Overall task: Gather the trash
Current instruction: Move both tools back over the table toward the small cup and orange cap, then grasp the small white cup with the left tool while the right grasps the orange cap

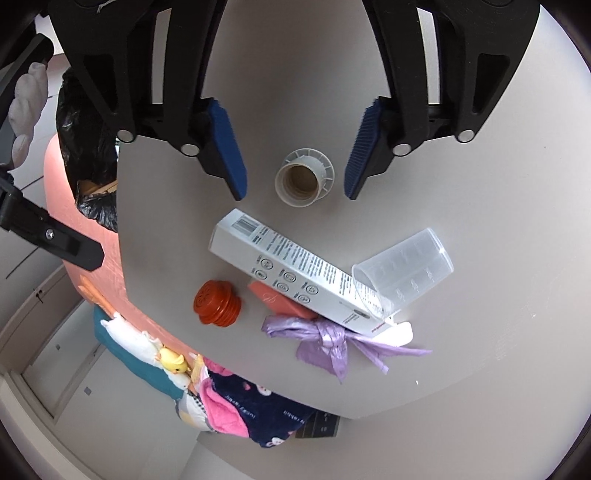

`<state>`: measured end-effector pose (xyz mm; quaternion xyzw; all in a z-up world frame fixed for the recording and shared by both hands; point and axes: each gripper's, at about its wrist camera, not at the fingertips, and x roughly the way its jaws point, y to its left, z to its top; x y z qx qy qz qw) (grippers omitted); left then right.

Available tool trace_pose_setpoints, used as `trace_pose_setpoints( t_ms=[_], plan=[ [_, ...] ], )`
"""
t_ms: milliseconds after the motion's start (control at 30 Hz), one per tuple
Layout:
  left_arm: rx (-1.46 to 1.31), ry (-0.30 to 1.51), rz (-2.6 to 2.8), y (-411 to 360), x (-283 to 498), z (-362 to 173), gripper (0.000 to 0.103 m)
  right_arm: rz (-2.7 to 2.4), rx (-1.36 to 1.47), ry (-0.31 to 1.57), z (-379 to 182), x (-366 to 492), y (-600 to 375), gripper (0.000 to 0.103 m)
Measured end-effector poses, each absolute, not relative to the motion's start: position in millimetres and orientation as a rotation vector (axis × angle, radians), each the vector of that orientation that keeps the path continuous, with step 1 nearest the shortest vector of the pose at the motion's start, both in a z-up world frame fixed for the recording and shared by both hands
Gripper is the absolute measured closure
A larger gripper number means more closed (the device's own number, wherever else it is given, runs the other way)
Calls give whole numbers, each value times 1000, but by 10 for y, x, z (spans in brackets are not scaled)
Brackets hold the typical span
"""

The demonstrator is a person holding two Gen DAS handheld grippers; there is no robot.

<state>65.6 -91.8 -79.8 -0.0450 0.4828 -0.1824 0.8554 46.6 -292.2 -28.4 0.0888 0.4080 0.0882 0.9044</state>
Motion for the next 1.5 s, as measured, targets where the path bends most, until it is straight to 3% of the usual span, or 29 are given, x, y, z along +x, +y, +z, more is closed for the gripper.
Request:
trace_pose_setpoints(
  t_ms=[200, 400, 933, 1100, 1500],
  plan=[
    [-79, 997, -374, -897, 701, -856, 70, 193, 168, 869, -367, 657, -2823, 42],
    [-85, 971, -359, -820, 748, -827, 79, 187, 164, 892, -485, 892, -2776, 43],
    [-118, 947, -359, -722, 874, -658, 79, 173, 135, 955, -714, 1440, -2594, 45],
    [-120, 949, -356, -699, 852, -656, 79, 165, 141, 983, -778, 1545, -2545, 56],
    [-138, 903, -384, -736, 795, -476, 79, 196, 198, 933, -557, 1265, -2702, 56]
  ],
)
